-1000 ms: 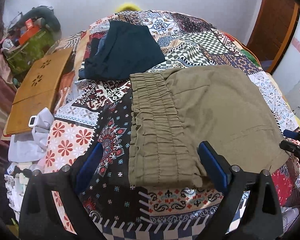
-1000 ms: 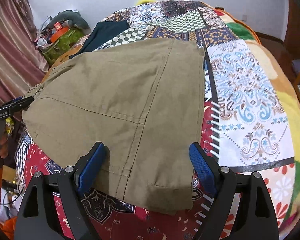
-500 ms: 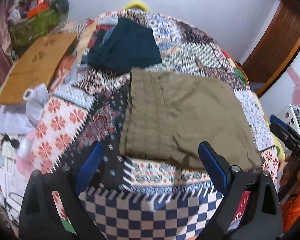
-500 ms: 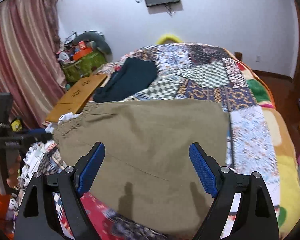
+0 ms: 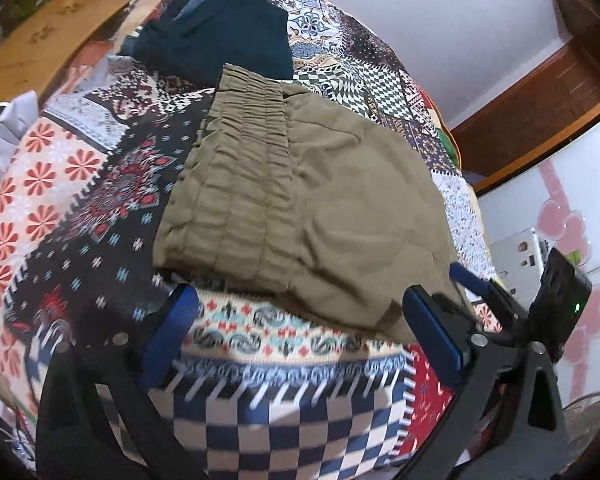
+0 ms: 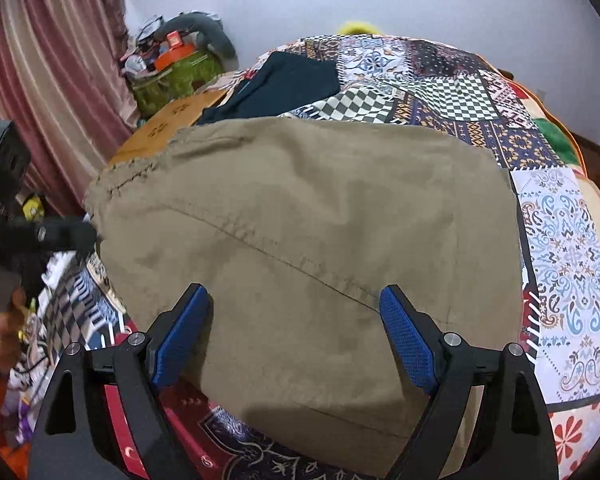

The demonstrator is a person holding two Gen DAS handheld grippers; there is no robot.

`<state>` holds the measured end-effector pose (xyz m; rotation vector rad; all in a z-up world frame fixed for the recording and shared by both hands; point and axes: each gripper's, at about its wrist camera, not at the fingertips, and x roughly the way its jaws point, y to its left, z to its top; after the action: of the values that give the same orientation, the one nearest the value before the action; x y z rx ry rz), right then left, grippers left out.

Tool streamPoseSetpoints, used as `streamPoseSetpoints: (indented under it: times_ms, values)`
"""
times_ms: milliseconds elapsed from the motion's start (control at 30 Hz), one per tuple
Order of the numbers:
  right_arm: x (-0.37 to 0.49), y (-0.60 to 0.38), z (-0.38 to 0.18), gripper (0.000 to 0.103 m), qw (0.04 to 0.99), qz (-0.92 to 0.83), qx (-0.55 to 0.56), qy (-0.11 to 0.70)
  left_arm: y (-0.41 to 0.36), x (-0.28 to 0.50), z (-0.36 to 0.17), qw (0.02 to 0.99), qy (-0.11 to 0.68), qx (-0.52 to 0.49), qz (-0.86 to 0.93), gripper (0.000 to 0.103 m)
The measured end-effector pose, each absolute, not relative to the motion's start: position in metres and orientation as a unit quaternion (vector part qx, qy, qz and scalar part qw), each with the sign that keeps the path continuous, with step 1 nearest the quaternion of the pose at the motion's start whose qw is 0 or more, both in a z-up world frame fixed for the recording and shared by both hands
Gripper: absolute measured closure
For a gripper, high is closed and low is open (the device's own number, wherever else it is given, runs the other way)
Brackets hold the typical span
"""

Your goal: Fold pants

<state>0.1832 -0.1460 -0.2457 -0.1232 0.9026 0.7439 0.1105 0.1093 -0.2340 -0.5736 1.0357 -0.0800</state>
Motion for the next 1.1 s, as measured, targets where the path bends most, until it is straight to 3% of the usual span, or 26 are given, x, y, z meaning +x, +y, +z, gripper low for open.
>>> streamPoseSetpoints:
  times_ms: [200, 267, 333, 433, 633, 1100]
  values:
    - [0.185, -0.147, -0.249, 0.015, 0.826, 0.358, -0.052, 0.433, 0.115, 0.129, -0.232, 0.832, 0.476, -0.283, -0.044, 0.001]
    - [0.184, -0.148, -0.250, 0.015, 0.826, 0.358, -0.049, 0.433, 0.119, 0.132, -0.229, 0.837, 0.468, -0.283, -0.025, 0.017]
    - [0.182, -0.147, -0.250, 0.015, 0.827, 0.356, -0.045, 0.433, 0.123, 0.135, -0.227, 0.840, 0.467, -0.275, 0.002, 0.044]
    - [0.182, -0.148, -0.249, 0.015, 0.827, 0.354, -0.043, 0.434, 0.128, 0.135, -0.223, 0.845, 0.457, -0.278, 0.011, 0.058]
    - [0.183, -0.152, -0.244, 0.017, 0.832, 0.342, -0.037, 0.435, 0.123, 0.120, -0.204, 0.880, 0.426, -0.202, 0.055, 0.063]
    - [0.184, -0.178, -0.240, 0.017, 0.844, 0.313, -0.022, 0.435, 0.116, 0.106, -0.144, 0.925, 0.332, 0.004, 0.185, 0.064]
